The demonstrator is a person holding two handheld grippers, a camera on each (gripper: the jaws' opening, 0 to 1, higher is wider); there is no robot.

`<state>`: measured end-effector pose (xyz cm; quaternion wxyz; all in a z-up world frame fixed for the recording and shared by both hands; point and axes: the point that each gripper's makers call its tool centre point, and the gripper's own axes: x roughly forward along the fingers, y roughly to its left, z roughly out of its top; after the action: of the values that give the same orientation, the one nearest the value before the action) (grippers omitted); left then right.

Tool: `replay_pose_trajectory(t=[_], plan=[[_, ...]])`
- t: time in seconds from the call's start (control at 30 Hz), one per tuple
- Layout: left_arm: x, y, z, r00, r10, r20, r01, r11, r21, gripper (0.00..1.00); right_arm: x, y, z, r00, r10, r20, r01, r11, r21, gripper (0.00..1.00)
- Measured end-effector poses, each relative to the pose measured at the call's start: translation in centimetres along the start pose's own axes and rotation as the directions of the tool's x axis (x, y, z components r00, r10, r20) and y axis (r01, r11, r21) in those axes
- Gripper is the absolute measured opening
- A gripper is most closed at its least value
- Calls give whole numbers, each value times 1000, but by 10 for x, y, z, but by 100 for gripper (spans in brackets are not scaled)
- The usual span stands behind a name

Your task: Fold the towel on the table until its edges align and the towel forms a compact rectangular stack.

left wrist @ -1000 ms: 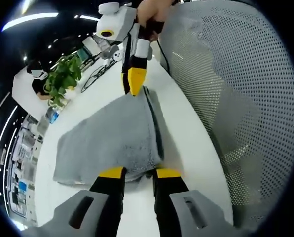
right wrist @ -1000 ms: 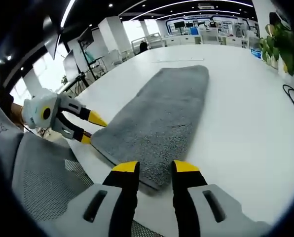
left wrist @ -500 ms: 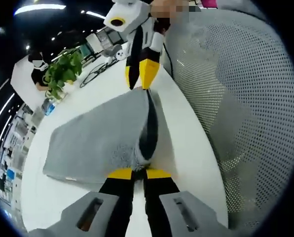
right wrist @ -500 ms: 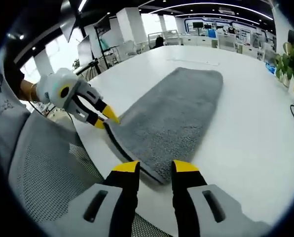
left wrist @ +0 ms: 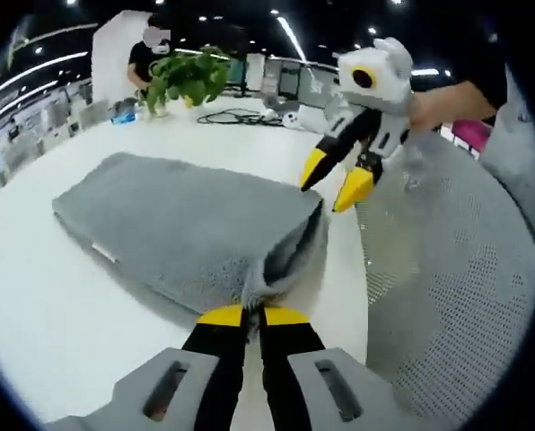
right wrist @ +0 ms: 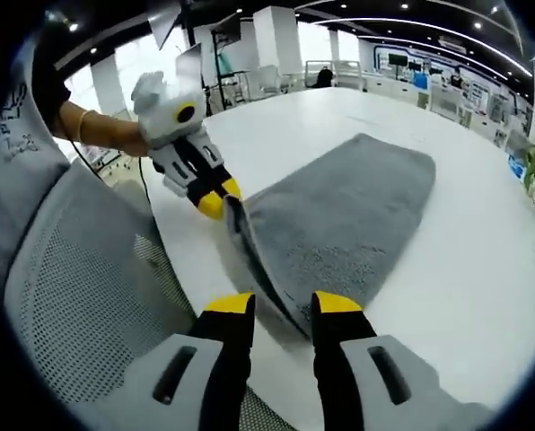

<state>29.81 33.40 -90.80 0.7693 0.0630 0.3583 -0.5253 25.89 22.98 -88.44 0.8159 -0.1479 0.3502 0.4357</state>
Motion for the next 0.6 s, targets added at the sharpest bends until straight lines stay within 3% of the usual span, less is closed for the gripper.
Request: replay_pose_trajectory(t=[0.07, 0.23, 0.37, 0.53, 0.6], plan=[[0, 3, 0, 1000, -25, 13, 26, 994, -103, 5, 0, 0, -4, 1000, -8, -24, 7, 999, -43, 25], [1, 4, 0, 1000, -30, 2, 30, 985, -172, 5, 3, -8, -11, 995, -42, -86, 25, 981, -191, 24], [1, 5, -1, 998, -51, 24, 56, 948, -313, 5, 7, -8, -18, 988, -55, -147, 0, 937, -350, 23], [1, 7, -1, 997, -62, 38, 71, 916, -394, 5, 9, -9, -18, 985, -72, -155, 0, 907, -422, 22], [1, 6, -1, 997, -64, 44, 77, 903, -423, 5, 11, -11, -23, 980, -84, -183, -16, 873, -487, 22]])
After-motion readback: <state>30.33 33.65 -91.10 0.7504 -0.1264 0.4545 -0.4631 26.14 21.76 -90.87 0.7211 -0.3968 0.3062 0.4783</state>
